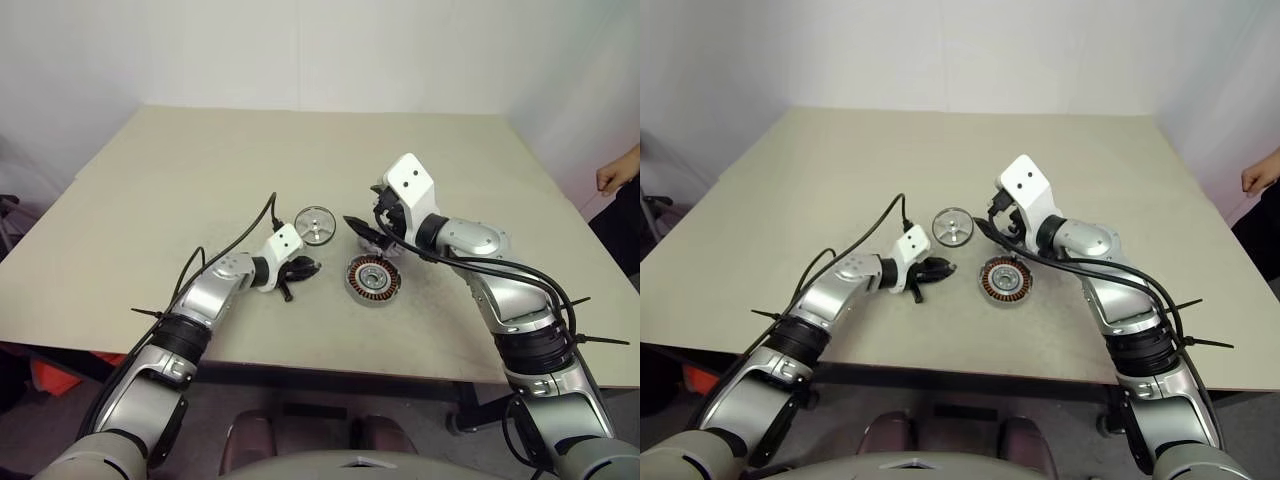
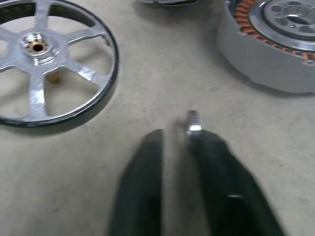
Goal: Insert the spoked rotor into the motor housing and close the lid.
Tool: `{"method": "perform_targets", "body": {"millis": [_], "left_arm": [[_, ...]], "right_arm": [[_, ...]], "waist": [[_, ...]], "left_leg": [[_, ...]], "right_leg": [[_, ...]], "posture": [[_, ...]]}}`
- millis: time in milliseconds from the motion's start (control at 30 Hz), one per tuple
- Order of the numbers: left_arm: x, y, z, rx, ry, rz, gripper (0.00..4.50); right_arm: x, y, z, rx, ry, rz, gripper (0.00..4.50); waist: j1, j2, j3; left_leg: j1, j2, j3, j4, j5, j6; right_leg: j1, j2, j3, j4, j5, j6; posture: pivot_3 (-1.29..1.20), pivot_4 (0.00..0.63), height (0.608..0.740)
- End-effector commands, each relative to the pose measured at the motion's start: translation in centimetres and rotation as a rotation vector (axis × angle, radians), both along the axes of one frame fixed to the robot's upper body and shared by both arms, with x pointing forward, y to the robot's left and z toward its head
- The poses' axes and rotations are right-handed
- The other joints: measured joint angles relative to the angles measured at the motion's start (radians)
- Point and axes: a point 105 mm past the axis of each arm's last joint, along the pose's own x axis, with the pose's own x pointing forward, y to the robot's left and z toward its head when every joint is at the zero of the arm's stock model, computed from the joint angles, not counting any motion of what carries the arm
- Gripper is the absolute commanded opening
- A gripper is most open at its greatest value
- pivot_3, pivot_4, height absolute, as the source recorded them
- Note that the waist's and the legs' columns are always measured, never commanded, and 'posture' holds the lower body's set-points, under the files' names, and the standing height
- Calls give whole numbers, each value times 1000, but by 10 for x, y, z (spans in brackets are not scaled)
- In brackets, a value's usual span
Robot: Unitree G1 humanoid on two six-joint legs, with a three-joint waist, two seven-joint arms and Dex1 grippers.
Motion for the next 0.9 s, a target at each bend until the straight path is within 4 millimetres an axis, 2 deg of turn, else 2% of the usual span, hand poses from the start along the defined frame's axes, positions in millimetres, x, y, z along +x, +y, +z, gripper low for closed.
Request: {"method": "perform_targets", "body": {"millis": [33,233,400,533,633,900], "left_arm": [[-8,9,-26,66,71,22,19],[-3,16,-21,40,77,57,19],[3,15,-2,-131,146,97,19],[2,20,-1,-138,182,97,1013],[5,25,-1,-125,186,114,2006],[10,33,13,-109,99,76,2006]], "right_arm": [[-1,-1,19,8,-73,-3,4102],[0,-1,18,5,-77,-5,4102],[-1,1,16,4,-80,-6,4102],[0,2,15,8,-84,-10,4102],[1,1,14,4,-86,-14,4102],[1,1,11,-6,-93,-17,4102]], "waist": [[0,0,0],[-2,1,-1],[-5,1,-1],[-5,1,-1],[-5,1,-1],[-17,1,-1]], "left_leg": [[0,0,0,0,0,0],[3,0,0,0,0,0],[3,0,0,0,0,-1],[3,0,0,-1,0,-1],[3,0,0,-1,0,-1],[3,5,0,-1,3,-6]], "right_leg": [[0,0,0,0,0,0],[2,0,0,0,0,0],[2,0,0,1,0,0],[1,0,0,0,0,-1],[1,0,0,0,0,-1],[1,0,0,1,2,-4]], "posture": [[0,0,740],[0,0,740],[0,0,740],[0,0,740],[0,0,740],[0,0,740]]}}
